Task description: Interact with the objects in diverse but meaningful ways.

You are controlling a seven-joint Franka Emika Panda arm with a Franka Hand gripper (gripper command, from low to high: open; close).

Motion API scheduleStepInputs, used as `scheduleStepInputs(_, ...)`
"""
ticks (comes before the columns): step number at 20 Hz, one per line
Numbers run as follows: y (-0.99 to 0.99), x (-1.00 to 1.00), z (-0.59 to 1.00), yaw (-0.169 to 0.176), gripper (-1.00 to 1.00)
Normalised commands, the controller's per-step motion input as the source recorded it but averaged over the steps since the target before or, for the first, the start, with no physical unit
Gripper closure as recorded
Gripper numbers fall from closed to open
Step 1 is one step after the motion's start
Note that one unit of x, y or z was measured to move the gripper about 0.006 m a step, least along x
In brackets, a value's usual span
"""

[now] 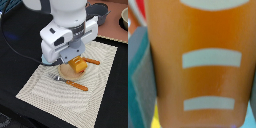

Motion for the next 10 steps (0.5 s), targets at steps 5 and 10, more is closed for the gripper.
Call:
scheduleStepInputs(5, 0.95, -0.19, 0.25, 0.036, 1.00)
scheduleStepInputs(10, 0.87, -0.56, 0.20, 0.012, 1.00)
